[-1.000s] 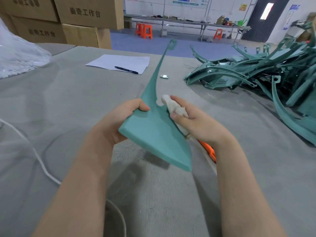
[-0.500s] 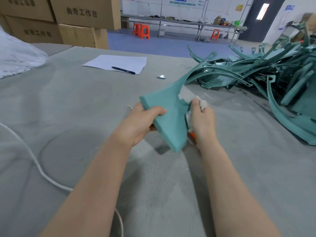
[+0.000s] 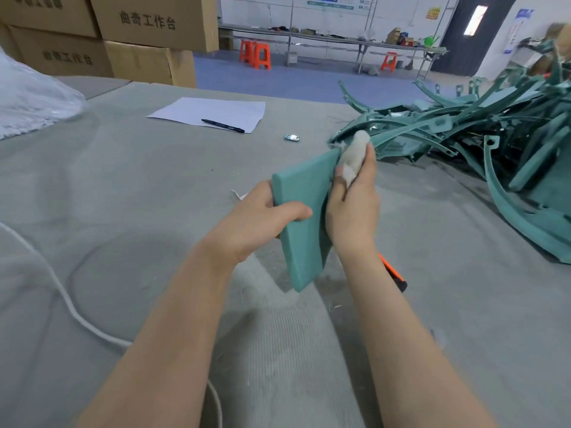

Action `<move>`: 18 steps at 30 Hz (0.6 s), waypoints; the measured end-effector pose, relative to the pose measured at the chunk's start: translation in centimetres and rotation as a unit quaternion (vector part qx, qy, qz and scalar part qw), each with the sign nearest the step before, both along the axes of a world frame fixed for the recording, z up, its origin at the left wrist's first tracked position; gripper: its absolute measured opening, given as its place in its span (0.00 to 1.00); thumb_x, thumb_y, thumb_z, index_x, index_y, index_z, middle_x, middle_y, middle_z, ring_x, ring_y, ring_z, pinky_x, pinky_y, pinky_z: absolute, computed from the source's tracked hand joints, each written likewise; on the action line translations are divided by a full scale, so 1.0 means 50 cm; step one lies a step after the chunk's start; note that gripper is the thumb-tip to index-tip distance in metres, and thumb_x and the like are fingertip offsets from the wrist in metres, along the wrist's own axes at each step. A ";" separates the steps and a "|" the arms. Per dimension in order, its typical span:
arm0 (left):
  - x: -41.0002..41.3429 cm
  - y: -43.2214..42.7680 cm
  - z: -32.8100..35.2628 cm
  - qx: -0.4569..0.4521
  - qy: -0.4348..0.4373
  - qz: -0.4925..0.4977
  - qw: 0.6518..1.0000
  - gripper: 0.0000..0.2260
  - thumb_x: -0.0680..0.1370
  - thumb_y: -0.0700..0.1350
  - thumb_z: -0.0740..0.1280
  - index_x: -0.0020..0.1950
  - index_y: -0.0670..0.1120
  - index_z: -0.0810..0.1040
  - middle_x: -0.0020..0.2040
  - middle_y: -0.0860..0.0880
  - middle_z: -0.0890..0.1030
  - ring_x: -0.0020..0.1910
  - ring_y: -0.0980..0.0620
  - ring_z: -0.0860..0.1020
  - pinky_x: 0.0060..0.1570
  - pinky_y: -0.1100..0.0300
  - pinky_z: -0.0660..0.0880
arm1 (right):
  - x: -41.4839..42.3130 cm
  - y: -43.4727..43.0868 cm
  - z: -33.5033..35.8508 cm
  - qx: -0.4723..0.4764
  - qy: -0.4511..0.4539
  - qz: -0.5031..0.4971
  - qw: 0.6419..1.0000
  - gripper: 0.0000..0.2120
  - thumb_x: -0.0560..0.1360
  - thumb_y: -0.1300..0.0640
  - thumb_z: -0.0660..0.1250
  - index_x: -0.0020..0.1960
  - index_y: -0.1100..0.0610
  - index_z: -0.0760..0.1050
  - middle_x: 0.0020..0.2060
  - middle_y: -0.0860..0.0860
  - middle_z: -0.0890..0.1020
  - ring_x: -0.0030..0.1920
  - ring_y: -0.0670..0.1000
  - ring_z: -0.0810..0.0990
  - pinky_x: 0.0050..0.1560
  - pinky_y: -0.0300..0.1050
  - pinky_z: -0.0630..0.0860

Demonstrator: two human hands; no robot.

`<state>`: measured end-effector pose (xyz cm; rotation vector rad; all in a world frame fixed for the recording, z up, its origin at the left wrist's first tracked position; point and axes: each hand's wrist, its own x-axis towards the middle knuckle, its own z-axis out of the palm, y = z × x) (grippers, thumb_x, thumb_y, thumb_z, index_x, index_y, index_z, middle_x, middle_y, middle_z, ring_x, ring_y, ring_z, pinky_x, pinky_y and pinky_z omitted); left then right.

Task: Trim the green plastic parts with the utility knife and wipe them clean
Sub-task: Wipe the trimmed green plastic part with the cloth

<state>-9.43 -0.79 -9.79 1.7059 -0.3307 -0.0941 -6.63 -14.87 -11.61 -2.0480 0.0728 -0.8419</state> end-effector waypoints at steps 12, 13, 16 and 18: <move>-0.029 0.001 0.029 0.128 0.002 -0.078 0.989 0.22 0.65 0.48 0.65 0.54 0.37 0.76 0.52 0.38 0.81 0.47 0.45 0.81 0.58 0.43 0.73 | 0.067 -0.131 -0.023 0.378 0.042 -0.105 0.919 0.17 0.78 0.63 0.56 0.67 0.57 0.64 0.53 0.55 0.73 0.48 0.52 0.73 0.55 0.48 0.73; -0.029 0.003 0.033 0.128 0.004 -0.079 0.989 0.22 0.65 0.48 0.65 0.54 0.36 0.76 0.50 0.39 0.82 0.45 0.48 0.80 0.56 0.45 0.75 | 0.071 -0.144 -0.030 0.397 0.046 -0.118 0.909 0.16 0.78 0.64 0.55 0.65 0.57 0.64 0.54 0.56 0.73 0.47 0.52 0.73 0.53 0.48 0.73; -0.026 0.013 0.037 0.124 -0.002 -0.063 0.990 0.17 0.66 0.48 0.65 0.50 0.39 0.78 0.45 0.45 0.84 0.41 0.54 0.81 0.47 0.55 0.75 | 0.082 -0.153 -0.039 0.443 0.040 -0.137 0.885 0.11 0.77 0.64 0.56 0.59 0.57 0.64 0.54 0.57 0.75 0.49 0.55 0.74 0.58 0.52 0.74; -0.022 0.024 0.036 0.118 -0.017 -0.038 0.992 0.09 0.69 0.48 0.67 0.44 0.45 0.80 0.38 0.53 0.83 0.36 0.57 0.81 0.40 0.62 0.75 | 0.081 -0.144 -0.036 0.458 0.028 -0.137 0.878 0.07 0.79 0.63 0.55 0.55 0.54 0.63 0.54 0.59 0.78 0.50 0.59 0.79 0.54 0.53 0.78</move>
